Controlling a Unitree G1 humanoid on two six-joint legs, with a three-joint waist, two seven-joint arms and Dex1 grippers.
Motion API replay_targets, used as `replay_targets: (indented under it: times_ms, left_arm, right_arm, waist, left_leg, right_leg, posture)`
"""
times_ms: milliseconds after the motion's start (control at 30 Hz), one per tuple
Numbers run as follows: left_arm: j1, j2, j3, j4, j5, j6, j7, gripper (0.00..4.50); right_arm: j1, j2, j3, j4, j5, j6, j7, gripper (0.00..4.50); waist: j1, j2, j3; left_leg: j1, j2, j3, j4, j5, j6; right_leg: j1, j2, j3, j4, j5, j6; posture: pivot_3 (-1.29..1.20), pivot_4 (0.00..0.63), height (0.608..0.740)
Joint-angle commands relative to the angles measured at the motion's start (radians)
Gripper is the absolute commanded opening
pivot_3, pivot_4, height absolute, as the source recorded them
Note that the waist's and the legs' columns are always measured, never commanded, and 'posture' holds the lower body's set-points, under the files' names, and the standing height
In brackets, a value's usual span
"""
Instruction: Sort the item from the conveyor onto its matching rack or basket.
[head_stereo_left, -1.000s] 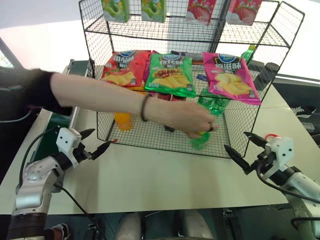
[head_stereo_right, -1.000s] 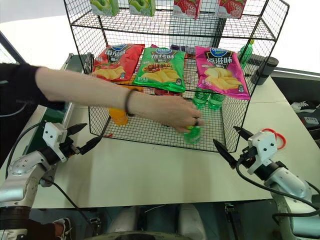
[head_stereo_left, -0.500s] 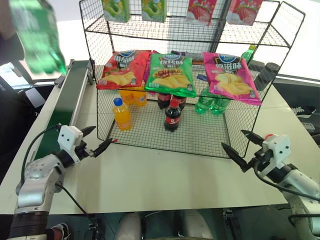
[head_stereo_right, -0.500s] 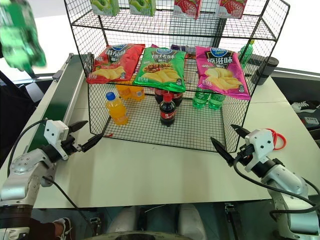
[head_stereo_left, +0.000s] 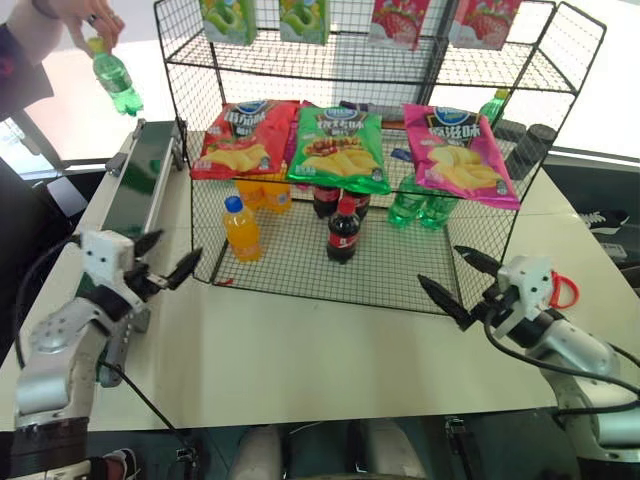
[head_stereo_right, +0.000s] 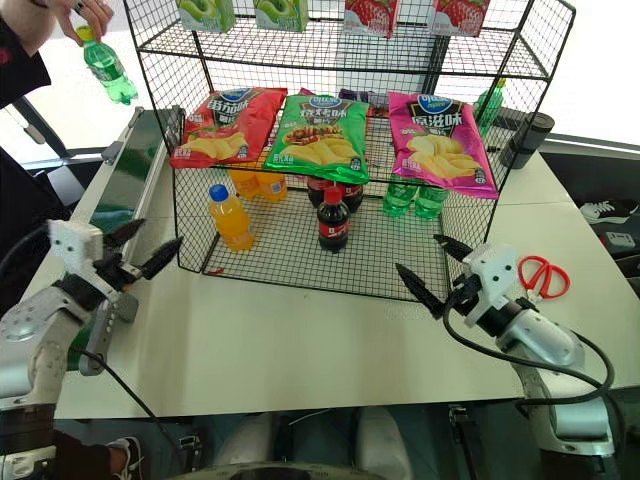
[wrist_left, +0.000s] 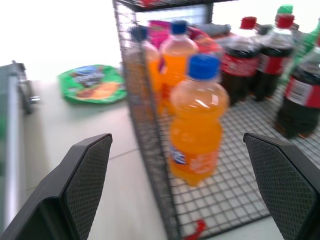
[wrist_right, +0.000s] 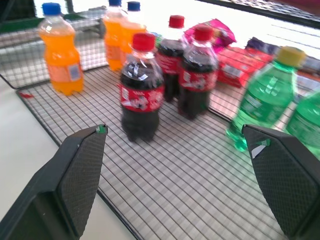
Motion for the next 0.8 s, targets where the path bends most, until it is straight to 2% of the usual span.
replay_targets:
  times_ms: [33, 267, 533, 800]
  left_arm:
    - [-0.003, -0.022, 0.094, -0.014, -0.041, 0.026, 0.094, 4.5]
    - [-0.063, -0.036, 0.166, 0.137, 0.045, -0.023, 0.285, 4.5]
    - [-0.118, -0.079, 0.145, 0.225, 0.082, -0.066, 0.361, 4.5]
    - [-0.133, -0.097, 0.135, 0.271, 0.126, -0.128, 0.403, 4.5]
  right_arm:
    - [-0.04, 0.019, 0.048, -0.031, 0.002, 0.017, -0.006, 4.48]
    - [-0.12, 0.089, 0.194, -0.071, -0.009, 0.089, -0.042, 4.48]
    - [-0.114, 0.18, 0.36, -0.11, -0.043, 0.088, -0.051, 4.48]
    - [-0.083, 0.208, 0.378, -0.078, -0.036, 0.064, -0.037, 4.48]
  waist:
    - [0.0, 0.0, 0.0]
    - [0.002, -0.001, 0.0]
    - [0.0, -0.003, -0.001]
    - [-0.001, -0.003, -0.001]
  left_leg:
    - [0.0, 0.0, 0.0, 0.0, 0.0, 0.0]
    - [0.0, 0.0, 0.0, 0.0, 0.0, 0.0]
    - [-0.001, -0.001, 0.0, 0.0, 0.0, 0.0]
    - [-0.001, -0.001, 0.0, 0.0, 0.0, -0.001]
  right_leg:
    - [0.0, 0.0, 0.0, 0.0, 0.0, 0.0]
    - [0.0, 0.0, 0.0, 0.0, 0.0, 0.0]
    - [-0.001, -0.001, 0.0, 0.0, 0.002, 0.003]
    - [-0.001, -0.002, -0.001, 0.0, 0.002, 0.003]
  posture:
    - [0.0, 0.15, 0.74]
    - [0.0, 0.15, 0.74]
    - [0.0, 0.15, 0.74]
    - [0.0, 0.15, 0.74]
